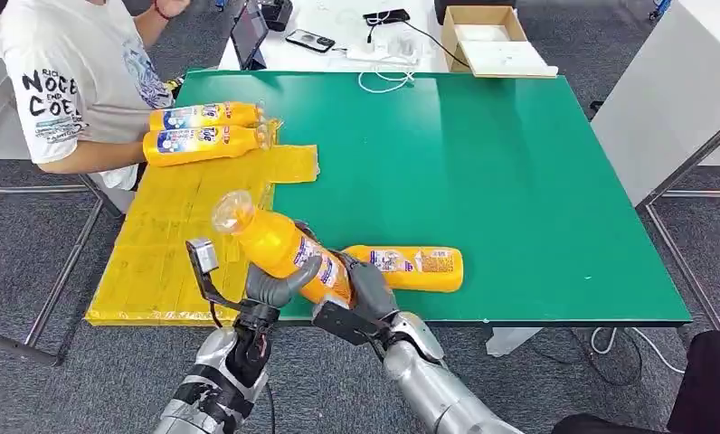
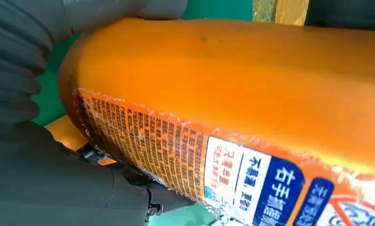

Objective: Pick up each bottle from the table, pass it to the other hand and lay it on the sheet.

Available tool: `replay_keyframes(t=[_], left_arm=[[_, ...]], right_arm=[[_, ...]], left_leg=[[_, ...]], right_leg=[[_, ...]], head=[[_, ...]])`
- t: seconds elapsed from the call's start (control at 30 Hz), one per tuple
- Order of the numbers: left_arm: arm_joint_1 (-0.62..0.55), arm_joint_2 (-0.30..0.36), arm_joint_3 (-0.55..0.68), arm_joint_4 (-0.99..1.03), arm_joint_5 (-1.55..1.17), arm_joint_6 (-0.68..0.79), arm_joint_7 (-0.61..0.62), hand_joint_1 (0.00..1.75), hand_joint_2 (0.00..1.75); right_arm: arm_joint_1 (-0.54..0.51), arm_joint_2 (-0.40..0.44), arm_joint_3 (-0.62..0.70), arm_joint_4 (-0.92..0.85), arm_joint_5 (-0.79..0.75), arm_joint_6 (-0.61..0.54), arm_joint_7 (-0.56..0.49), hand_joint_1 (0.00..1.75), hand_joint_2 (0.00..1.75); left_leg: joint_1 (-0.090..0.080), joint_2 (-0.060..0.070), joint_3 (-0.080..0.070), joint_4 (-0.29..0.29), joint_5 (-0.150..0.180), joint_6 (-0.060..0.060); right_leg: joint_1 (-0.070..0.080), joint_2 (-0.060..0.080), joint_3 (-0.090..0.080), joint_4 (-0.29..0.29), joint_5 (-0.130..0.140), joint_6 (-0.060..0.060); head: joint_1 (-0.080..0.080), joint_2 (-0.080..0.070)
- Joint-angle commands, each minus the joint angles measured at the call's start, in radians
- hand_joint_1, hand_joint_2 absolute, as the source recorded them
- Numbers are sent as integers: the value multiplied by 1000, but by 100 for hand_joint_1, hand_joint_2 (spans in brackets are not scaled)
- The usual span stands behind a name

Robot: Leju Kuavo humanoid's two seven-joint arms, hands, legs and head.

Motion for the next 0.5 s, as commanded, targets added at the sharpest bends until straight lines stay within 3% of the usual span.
replay_keyframes(t=[0.03, 0.27, 0.5], left_arm=[[-91, 8, -18, -34, -51, 72, -48, 175, 175], [-137, 26, 31, -76, -182, 247, -125, 175, 175], [-230, 59, 99, -8, -369, 501, -208, 175, 175]], right_arm=[[51, -3, 28, -136, -58, -5, -54, 0, 0], [136, -52, 42, -557, -167, 36, -27, 0, 0], [155, -69, 11, -640, -201, 7, -48, 0, 0]], left_leg=[[1, -2, 2, 1, -1, 1], [0, -2, 1, 2, -2, 1], [1, -2, 1, 0, 0, 0]], right_leg=[[1, -3, 3, 0, -2, -2], [1, -2, 2, 2, -2, -2], [1, -1, 2, 0, 0, -2]], head=[[0, 0], [0, 0], [0, 0]])
